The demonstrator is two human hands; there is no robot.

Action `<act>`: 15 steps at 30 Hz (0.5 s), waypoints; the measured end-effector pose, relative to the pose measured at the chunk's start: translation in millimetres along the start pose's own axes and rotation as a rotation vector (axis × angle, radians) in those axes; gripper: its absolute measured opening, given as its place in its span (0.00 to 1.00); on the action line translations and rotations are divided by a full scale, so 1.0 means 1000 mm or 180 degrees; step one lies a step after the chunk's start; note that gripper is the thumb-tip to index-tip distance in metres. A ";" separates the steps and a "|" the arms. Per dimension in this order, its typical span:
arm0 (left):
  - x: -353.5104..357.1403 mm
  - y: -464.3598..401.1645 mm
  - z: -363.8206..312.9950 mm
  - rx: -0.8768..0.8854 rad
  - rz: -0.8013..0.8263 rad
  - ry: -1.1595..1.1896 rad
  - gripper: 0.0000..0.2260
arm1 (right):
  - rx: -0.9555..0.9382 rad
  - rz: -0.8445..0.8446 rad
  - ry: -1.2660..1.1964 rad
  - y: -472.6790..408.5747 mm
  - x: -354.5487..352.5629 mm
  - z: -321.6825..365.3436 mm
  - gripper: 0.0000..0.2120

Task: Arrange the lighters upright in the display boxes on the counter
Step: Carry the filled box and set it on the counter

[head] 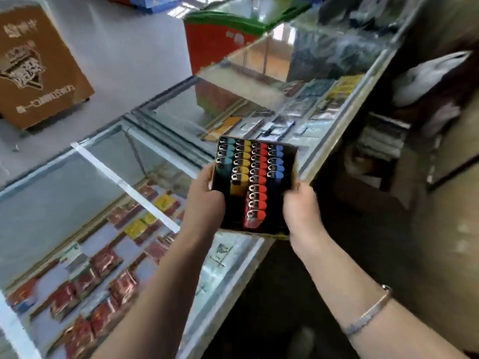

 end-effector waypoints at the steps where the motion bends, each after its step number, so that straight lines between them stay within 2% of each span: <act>1: 0.028 -0.005 -0.002 0.0006 0.0134 -0.0054 0.23 | 0.0001 -0.0152 -0.0094 -0.004 -0.028 0.000 0.13; 9: 0.264 -0.020 -0.008 -0.0054 0.1211 0.0063 0.26 | 0.0077 -0.0873 -0.0526 -0.021 -0.251 -0.012 0.21; 15: 0.385 -0.024 0.003 -0.0320 0.1834 0.0007 0.29 | 0.0078 -0.1374 -0.0812 -0.031 -0.366 -0.028 0.23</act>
Point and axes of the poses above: each hand's wrist, its own y-axis away from the middle knuckle, its own x-axis out of the palm, z = x × y, the point moved 4 cm from there along -y, towards the middle knuckle, and after that the axes turned 6 degrees about z, right-handed, at the moved point
